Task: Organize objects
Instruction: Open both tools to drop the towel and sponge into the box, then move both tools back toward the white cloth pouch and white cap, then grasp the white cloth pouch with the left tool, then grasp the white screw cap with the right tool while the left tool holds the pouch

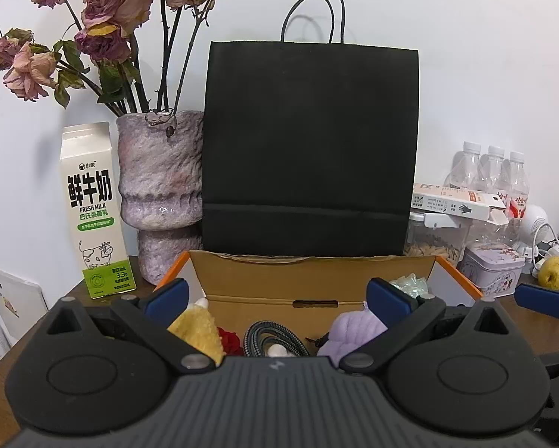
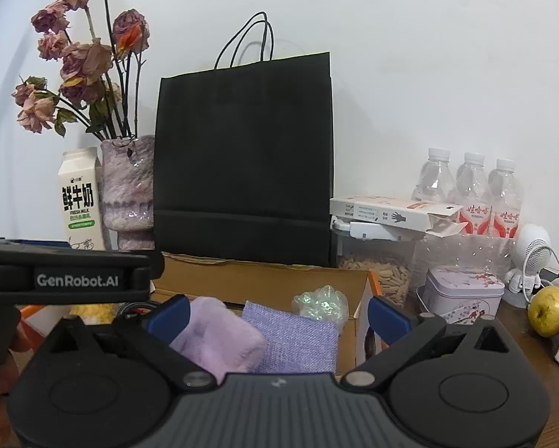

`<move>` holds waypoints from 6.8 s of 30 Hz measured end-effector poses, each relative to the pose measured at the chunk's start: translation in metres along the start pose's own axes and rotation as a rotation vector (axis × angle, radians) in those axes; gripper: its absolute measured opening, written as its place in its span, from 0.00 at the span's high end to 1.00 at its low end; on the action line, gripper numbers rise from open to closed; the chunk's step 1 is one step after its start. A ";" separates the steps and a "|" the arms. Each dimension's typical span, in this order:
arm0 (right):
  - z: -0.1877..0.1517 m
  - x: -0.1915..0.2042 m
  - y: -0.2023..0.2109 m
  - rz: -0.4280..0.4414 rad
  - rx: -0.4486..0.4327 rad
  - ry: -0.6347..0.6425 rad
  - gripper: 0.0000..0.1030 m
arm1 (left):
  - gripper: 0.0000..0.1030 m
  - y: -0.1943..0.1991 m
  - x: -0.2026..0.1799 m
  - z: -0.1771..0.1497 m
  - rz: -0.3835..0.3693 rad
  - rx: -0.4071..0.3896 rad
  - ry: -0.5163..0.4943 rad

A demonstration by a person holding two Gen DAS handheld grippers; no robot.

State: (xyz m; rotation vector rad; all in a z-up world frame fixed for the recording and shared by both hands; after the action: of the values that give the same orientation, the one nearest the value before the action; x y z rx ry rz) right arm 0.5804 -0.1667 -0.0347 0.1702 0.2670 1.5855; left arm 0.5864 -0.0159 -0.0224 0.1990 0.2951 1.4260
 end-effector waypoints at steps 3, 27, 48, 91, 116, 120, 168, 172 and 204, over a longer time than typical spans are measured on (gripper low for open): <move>0.000 0.000 0.000 -0.003 0.001 0.000 0.01 | 0.00 0.000 0.000 -0.001 0.000 0.002 -0.001; -0.002 -0.004 0.011 -0.002 0.002 -0.009 0.00 | 0.00 0.021 -0.002 -0.008 0.004 0.004 0.012; -0.022 -0.013 0.079 -0.001 -0.001 0.027 0.00 | 0.00 0.090 -0.013 -0.033 -0.008 0.021 0.060; -0.109 -0.073 0.201 -0.094 0.117 0.055 0.00 | 0.00 0.177 -0.049 -0.114 -0.070 0.146 0.040; -0.120 -0.098 0.209 -0.136 0.163 0.004 0.00 | 0.00 0.164 -0.082 -0.165 -0.182 0.349 -0.026; -0.120 -0.095 0.209 -0.127 0.162 0.016 0.00 | 0.00 0.155 -0.081 -0.172 -0.181 0.388 -0.013; -0.129 -0.031 0.178 -0.057 0.276 0.084 0.00 | 0.52 0.162 0.009 -0.120 -0.077 0.204 0.017; -0.130 -0.015 0.168 -0.023 0.304 0.078 0.01 | 0.52 0.167 0.016 -0.117 -0.069 0.193 0.019; -0.106 0.036 0.121 0.016 0.268 0.030 0.62 | 0.52 0.176 0.028 -0.110 -0.049 0.150 0.033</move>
State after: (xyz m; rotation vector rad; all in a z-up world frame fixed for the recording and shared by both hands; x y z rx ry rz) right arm 0.4335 -0.1402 -0.1052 0.3570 0.5032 1.5645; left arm 0.3888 0.0318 -0.0741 0.2896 0.4319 1.3600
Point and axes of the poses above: each gripper's, at about its wrist camera, not at the fingertips, and y roughly against the way its jaws point, x to its left, z to its top, the point moved 10 cm from there along -y, roughly the way its jaws point, and after that the axes turned 13 degrees about -z, right-handed, at the moved point
